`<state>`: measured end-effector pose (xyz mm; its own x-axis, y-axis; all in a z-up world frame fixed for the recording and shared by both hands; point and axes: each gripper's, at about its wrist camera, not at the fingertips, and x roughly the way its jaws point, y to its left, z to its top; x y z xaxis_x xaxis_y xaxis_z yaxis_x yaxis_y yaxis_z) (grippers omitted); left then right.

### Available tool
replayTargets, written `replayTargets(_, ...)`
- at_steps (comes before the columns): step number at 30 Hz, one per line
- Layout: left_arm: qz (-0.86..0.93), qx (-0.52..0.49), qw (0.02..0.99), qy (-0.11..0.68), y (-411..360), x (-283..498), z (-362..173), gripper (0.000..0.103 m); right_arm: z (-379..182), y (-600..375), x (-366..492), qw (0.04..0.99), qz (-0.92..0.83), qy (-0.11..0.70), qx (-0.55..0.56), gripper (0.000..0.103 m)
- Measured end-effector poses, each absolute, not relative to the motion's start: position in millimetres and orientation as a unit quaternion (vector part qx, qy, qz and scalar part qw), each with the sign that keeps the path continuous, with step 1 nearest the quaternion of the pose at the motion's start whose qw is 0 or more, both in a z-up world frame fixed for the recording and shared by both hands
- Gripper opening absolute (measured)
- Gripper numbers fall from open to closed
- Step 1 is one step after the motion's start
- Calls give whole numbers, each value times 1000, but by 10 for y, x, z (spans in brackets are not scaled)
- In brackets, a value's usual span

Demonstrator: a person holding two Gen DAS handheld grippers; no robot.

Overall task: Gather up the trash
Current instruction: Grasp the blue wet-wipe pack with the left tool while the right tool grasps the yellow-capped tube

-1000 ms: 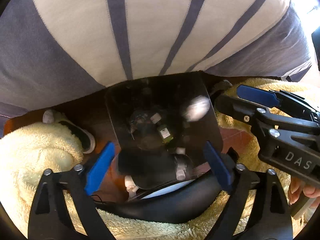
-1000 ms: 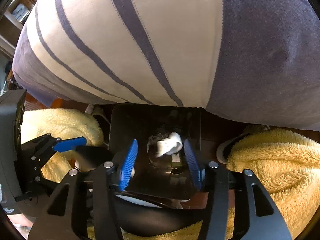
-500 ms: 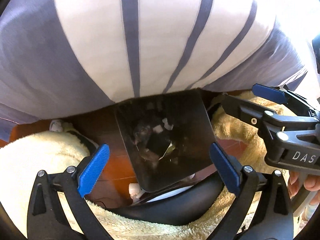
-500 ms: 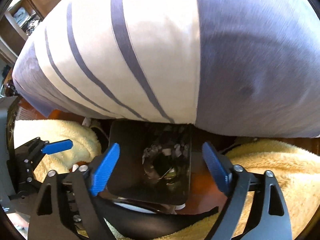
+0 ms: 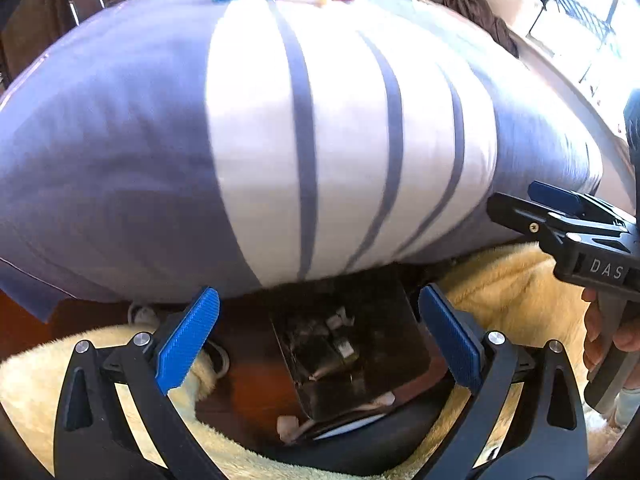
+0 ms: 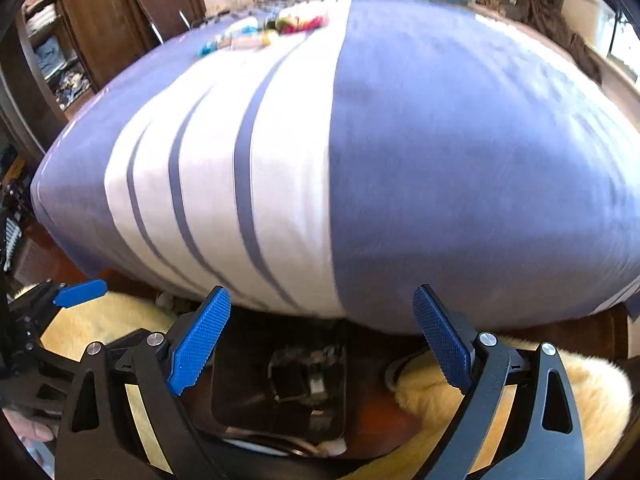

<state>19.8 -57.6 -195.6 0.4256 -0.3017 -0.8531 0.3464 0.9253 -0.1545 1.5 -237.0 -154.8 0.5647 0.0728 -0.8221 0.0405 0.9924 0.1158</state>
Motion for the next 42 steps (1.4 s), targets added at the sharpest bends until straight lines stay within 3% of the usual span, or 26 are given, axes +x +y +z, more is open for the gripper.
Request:
replayTargets(12,-142,30,885,442,-322,749,-1337,95,-1029,-2415,457,915,-5,402,37,99)
replayTargets(25,-103,39,898,426,-153,1618,-1181,95,-1051,-2281,1467,913,6,407,16,98)
replayTargets(27,-97,39,899,426,-122,1770,-1167,95,-1110,-2226,1679,908,14,419,12,95)
replayTargets(32,-83,35,898,431,-34,2147,-1144,95,-1243,-2022,2220,893,62,445,11,70)
replayTargets(42,-77,44,892,443,6,2656,-1200,95,-1307,-1631,2794,884,88,456,-50,66)
